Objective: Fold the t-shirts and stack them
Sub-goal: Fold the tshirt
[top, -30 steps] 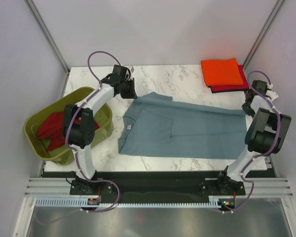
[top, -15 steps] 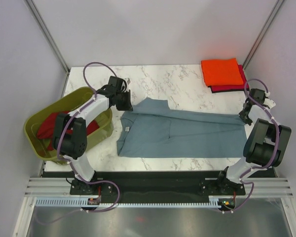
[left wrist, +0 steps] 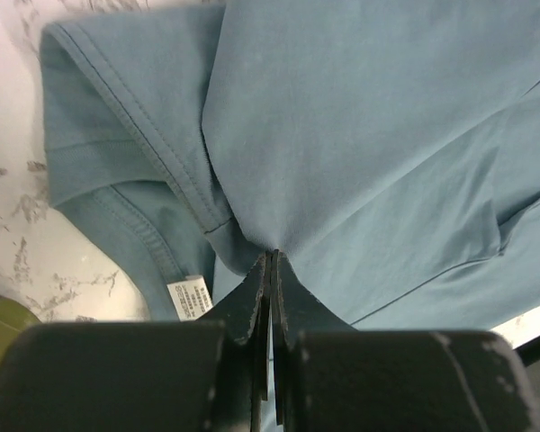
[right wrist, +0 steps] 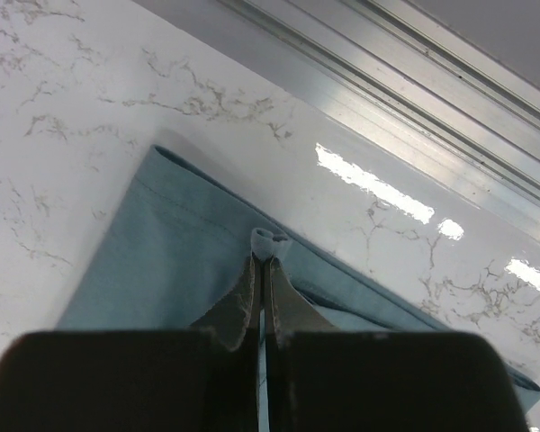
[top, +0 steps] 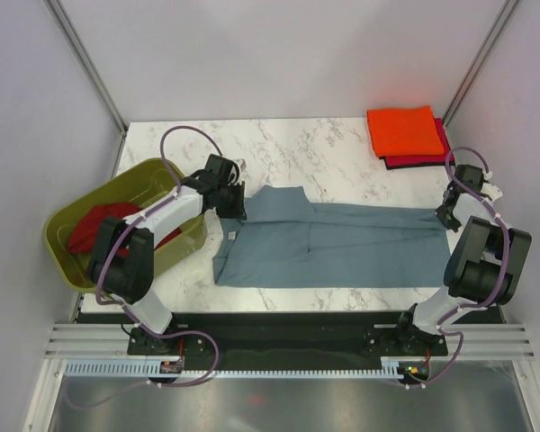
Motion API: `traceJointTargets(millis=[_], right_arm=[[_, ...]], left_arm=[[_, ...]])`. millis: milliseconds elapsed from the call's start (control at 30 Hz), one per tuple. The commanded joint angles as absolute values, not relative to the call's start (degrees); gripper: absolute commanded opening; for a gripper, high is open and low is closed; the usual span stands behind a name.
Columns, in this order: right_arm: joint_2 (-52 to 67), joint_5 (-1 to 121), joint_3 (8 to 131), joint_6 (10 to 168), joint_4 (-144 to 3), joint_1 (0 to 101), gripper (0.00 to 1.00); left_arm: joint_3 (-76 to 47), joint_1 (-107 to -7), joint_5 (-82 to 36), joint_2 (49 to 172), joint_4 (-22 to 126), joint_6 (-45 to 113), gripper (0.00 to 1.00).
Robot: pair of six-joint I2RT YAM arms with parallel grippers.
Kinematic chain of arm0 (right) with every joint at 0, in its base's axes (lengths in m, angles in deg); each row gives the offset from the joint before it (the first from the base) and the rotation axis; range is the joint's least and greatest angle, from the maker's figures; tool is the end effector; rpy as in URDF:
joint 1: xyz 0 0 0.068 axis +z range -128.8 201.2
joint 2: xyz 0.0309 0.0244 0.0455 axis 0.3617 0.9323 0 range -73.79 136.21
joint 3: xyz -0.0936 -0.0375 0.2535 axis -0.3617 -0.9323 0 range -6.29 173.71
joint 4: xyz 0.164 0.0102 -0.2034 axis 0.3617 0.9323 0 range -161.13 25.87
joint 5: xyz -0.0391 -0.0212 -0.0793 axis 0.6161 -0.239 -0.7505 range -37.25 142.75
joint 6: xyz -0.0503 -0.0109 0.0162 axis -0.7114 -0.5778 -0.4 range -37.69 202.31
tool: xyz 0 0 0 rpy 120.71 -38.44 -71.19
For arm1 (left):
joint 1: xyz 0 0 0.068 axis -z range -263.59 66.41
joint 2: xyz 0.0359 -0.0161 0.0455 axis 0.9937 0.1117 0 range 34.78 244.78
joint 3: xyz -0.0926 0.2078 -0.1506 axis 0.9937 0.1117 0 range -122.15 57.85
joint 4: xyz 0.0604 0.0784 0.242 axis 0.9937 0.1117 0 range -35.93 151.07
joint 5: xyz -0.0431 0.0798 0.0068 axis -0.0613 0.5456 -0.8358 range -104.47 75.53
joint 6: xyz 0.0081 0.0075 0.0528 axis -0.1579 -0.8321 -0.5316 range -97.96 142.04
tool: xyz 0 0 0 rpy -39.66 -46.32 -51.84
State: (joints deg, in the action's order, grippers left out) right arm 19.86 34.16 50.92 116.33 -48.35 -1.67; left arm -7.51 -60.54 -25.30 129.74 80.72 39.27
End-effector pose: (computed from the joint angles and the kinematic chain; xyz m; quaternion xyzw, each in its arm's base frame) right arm 0.2947 -0.1366 0.1871 0.4909 0.8162 -0.1296 0.2758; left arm 0.3158 -0.1417 0.2170 0.0757 0.9500 -0.1843 0.2402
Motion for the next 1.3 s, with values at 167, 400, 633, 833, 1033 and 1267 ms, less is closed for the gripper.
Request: traceJointTargets(millis=[167, 400, 633, 833, 1033, 1267], right_arm=[[17.9, 32.2, 49.2, 115.4, -49.7, -2.9, 0.00], [18.1, 33.2, 49.3, 115.4, -49.7, -3.0, 0.00], [16.3, 32.5, 49.8, 115.6, -46.9, -3.0, 0.08], [14.5, 28.4, 54.7, 118.3, -34.9, -3.1, 0.23], [10.6, 31.4, 56.1, 120.4, -27.6, -3.1, 0.34], [7.6, 33.0, 52.7, 123.0, -23.9, -3.6, 0.35]], left_arm=[[-7.4, -58.9, -14.7, 126.8, 84.2, 38.7, 0.02], [-6.6, -58.1, -16.9, 124.7, 85.8, 38.4, 0.02], [-6.5, -55.9, -18.8, 126.0, 88.1, 38.4, 0.20], [-12.4, -54.5, -12.5, 123.9, 94.5, 39.0, 0.35], [-18.3, -52.1, -20.1, 121.4, 94.2, 38.6, 0.36], [-24.5, -51.2, -29.9, 129.3, 89.2, 41.3, 0.34]])
